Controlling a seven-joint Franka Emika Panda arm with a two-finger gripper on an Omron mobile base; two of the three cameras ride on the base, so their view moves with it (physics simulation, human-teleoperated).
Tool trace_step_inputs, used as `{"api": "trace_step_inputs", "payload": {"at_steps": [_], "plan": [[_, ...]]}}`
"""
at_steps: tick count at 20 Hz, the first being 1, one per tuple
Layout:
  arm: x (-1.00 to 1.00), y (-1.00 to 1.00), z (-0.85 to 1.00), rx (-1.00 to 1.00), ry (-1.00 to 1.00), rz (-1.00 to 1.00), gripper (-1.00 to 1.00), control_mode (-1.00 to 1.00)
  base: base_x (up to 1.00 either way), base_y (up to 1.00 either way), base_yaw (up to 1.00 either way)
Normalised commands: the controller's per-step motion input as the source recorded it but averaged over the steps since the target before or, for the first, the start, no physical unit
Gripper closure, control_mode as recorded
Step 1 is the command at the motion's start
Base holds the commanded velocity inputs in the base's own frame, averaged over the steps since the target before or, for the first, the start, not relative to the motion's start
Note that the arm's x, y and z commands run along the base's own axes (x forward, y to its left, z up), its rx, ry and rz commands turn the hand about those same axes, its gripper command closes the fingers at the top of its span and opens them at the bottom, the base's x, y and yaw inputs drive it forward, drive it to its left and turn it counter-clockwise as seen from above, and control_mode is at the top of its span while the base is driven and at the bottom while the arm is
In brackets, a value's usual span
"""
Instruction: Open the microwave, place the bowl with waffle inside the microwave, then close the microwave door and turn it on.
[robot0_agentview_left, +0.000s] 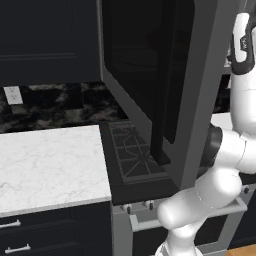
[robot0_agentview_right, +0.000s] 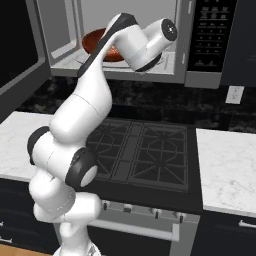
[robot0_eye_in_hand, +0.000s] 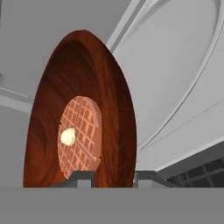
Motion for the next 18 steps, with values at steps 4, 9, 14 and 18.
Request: {"api": "trace_step_inputs", "payload": {"at_steps": [4,9,14,18], "plan": [[0.67,0.29,-0.01,-0.04,0.00,-0.14,1.00,-1.00,0.00,0.00,0.00],[0.58,0.34,0.00,-0.01,0.01,-0.15,1.00,-1.00,0.00,0.00,0.00],[0.54,0.29,-0.05,0.00,0.09,-0.19,1.00,-1.00,0.00,0.00,0.00],[0.36,0.18,-0.16,0.00,0.11,-0.17,1.00,-1.00,0.00,0.00,0.00]]}}
